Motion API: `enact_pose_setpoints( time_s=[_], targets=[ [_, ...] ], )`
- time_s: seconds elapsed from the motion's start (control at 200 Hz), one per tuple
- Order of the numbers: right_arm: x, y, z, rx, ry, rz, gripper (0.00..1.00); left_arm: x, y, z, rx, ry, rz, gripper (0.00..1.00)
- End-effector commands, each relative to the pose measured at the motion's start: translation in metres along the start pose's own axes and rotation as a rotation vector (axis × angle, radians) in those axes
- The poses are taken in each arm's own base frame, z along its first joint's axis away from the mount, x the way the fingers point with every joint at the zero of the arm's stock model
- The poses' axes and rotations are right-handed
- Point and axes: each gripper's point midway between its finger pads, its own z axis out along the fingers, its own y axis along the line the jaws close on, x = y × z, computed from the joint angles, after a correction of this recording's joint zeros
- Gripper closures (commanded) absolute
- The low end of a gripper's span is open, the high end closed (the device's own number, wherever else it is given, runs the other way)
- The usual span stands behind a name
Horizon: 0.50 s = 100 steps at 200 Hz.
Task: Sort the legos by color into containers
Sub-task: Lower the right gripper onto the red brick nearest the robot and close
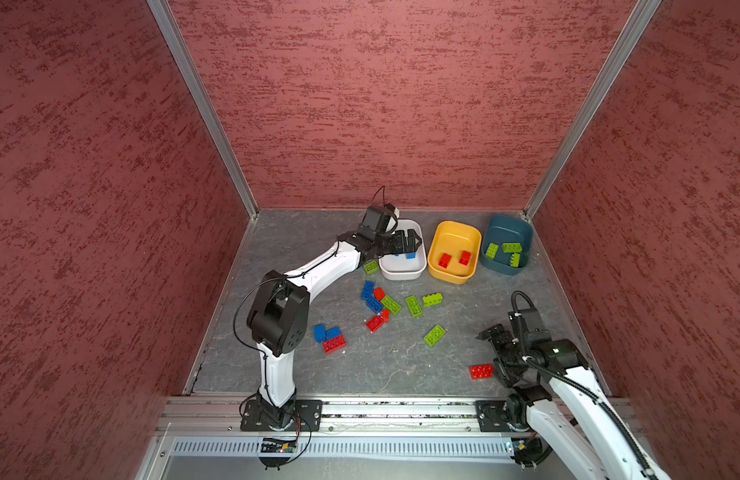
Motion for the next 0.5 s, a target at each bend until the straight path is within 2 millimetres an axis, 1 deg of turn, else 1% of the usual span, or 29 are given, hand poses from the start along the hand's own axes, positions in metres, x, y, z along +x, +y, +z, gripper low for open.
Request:
enact_pose_setpoints(
  time_s=[0.0, 0.08, 0.175, 0.265, 0.306, 0.351, 0.406, 0.496],
  targets=[
    [0.015, -0.037, 0.015, 0.121, 0.082, 0.256, 0.05, -0.005, -0.02, -0.015, 0.113, -0.029, 0.014, 0.0],
    [0.015, -0.043, 0.021, 0.142, 0.082, 0.324, 0.07, -0.002, -0.013, -0.018, 0.105, -0.031, 0.001, 0.01],
    [0.012, -0.048, 0.024, 0.192, 0.062, 0.346, 0.07, -0.002, -0.003, -0.022, 0.096, -0.029, -0.018, 0.01],
    [0.011, -0.044, 0.033, 0.194, 0.072, 0.354, 0.08, -0.003, 0.002, -0.026, 0.092, -0.038, -0.023, 0.01],
    [0.011, -0.041, 0.037, 0.191, 0.082, 0.358, 0.1, -0.003, 0.004, -0.026, 0.091, -0.037, -0.026, 0.01],
    [0.01, -0.038, 0.04, 0.19, 0.081, 0.354, 0.15, -0.002, 0.004, -0.026, 0.092, -0.033, -0.028, 0.01],
    [0.008, -0.038, 0.042, 0.211, 0.074, 0.346, 0.23, -0.002, 0.005, -0.026, 0.089, -0.029, -0.028, 0.01],
    [0.006, -0.041, 0.044, 0.25, 0.064, 0.338, 0.28, 0.0, 0.008, -0.026, 0.079, -0.025, -0.032, 0.01]
  ],
)
